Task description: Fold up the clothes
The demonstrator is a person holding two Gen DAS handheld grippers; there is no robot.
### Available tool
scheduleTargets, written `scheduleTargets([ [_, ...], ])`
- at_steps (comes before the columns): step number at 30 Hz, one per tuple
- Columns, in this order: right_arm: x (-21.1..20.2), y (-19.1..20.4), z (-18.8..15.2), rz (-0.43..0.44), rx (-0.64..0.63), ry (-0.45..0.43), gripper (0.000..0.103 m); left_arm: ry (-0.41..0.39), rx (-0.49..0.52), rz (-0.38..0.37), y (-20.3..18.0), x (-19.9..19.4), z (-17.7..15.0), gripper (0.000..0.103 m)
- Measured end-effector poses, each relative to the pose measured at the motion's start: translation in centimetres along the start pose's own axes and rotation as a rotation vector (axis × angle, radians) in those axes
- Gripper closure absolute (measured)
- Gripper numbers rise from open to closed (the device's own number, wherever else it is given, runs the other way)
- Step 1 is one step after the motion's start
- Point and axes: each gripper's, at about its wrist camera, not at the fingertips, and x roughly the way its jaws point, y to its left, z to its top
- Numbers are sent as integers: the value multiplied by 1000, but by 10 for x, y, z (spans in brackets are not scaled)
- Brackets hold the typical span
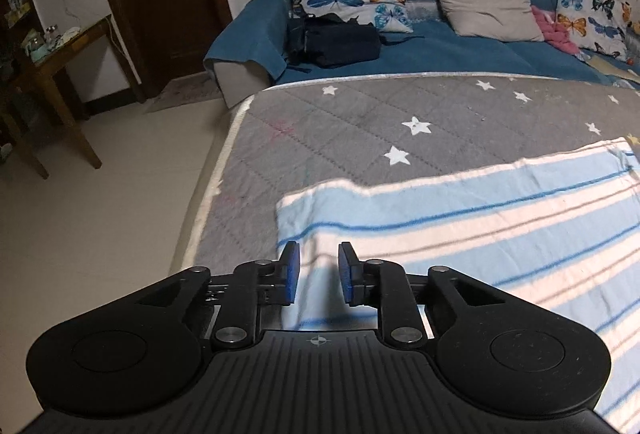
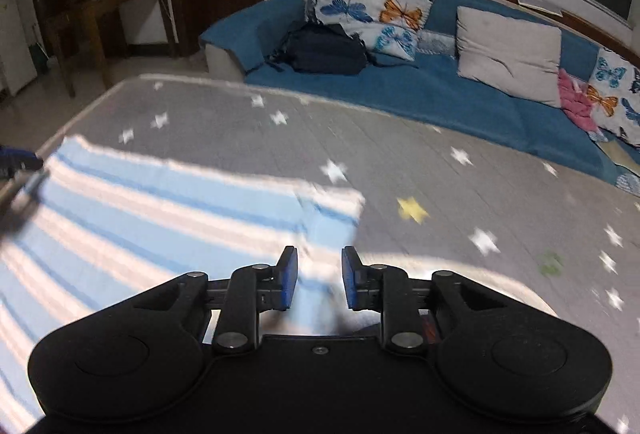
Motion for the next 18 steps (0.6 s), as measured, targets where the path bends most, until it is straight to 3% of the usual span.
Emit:
scheduleTargets([
  [8, -73, -8, -75, 2, 14, 15, 70, -43, 20, -49, 1, -59, -33, 67],
  [12, -94, -12, -107, -3, 53, 16, 70, -63, 30, -73, 2, -88, -50, 67],
  [18, -110, -17, -133, 60, 130, -23, 70, -53, 75, -149, -22, -117, -98, 67],
])
